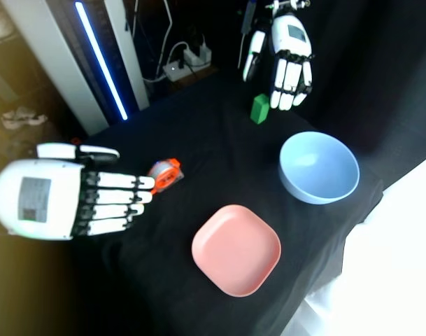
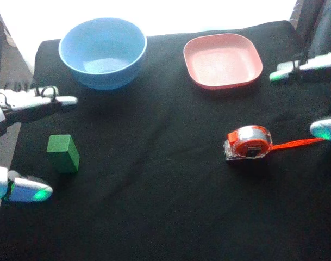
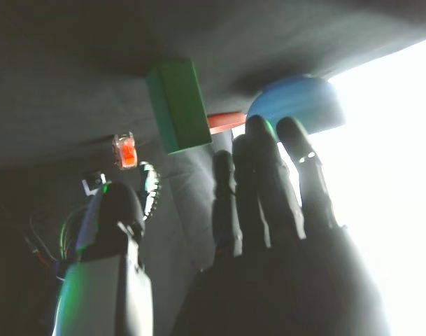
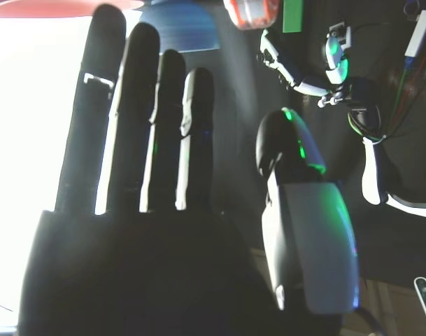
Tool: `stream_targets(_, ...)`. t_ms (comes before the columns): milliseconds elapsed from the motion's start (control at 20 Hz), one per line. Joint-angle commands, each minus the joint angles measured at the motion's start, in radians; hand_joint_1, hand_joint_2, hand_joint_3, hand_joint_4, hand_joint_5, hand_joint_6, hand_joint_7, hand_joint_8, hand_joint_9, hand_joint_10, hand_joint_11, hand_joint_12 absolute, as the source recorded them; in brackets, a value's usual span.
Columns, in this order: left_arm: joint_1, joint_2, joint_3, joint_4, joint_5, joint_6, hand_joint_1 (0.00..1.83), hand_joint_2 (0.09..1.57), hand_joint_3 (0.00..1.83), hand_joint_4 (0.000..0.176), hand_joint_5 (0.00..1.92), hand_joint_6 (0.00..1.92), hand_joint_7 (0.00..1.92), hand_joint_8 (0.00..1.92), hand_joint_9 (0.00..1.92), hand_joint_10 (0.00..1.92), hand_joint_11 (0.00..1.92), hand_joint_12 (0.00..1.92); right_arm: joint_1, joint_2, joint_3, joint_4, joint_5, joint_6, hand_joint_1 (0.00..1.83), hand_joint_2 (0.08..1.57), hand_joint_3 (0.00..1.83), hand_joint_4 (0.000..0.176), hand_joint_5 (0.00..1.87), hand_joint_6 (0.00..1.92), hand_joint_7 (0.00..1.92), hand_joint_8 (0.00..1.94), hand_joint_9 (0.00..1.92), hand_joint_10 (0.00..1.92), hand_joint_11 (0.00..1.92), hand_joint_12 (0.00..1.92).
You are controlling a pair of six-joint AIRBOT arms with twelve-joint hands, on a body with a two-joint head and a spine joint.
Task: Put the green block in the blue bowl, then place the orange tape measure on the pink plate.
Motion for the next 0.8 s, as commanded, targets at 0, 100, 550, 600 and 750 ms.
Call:
stream_targets(0, -0.01, 0.002, 0.004, -0.017, -0.102, -0.004, 0.75, 0.93, 0.02, 0.164, 0.13, 0.01, 0.02, 0.0, 0.0, 0.0, 0.0, 0.0, 0.013, 0.0, 0.004, 0.051, 0.104, 0.009, 0.58, 1.16, 0.0, 0.059, 0.27, 0.0, 0.14, 0.0, 0.1, 0.01, 0.0, 0.6)
stream_targets(100, -0.011, 0.001, 0.005, -0.015, -0.101, -0.004, 0.75, 0.94, 0.01, 0.166, 0.13, 0.01, 0.01, 0.0, 0.0, 0.0, 0.0, 0.0, 0.013, -0.001, 0.005, 0.049, 0.104, 0.009, 0.55, 1.13, 0.0, 0.077, 0.23, 0.0, 0.11, 0.0, 0.09, 0.0, 0.0, 0.6)
stream_targets(550, -0.096, -0.058, 0.053, 0.034, 0.001, -0.004, 0.73, 0.93, 0.0, 0.078, 0.3, 0.01, 0.24, 0.01, 0.18, 0.02, 0.17, 0.11, 0.013, -0.009, 0.005, 0.046, 0.104, 0.011, 0.58, 1.05, 0.02, 0.117, 0.17, 0.01, 0.01, 0.0, 0.02, 0.0, 0.0, 0.55)
stream_targets(600, -0.109, -0.064, 0.059, 0.042, 0.018, -0.004, 0.7, 0.95, 0.0, 0.056, 0.32, 0.01, 0.29, 0.02, 0.25, 0.0, 0.11, 0.34, 0.013, -0.01, 0.005, 0.046, 0.104, 0.012, 0.58, 1.07, 0.01, 0.115, 0.18, 0.01, 0.02, 0.0, 0.04, 0.01, 0.0, 0.59)
stream_targets(750, -0.139, -0.084, 0.079, 0.057, 0.062, -0.004, 0.91, 0.99, 0.0, 0.0, 0.58, 0.0, 0.65, 0.01, 0.62, 0.03, 0.12, 1.02, 0.013, -0.01, 0.005, 0.046, 0.104, 0.013, 0.56, 1.08, 0.0, 0.099, 0.22, 0.01, 0.04, 0.0, 0.07, 0.0, 0.0, 0.7)
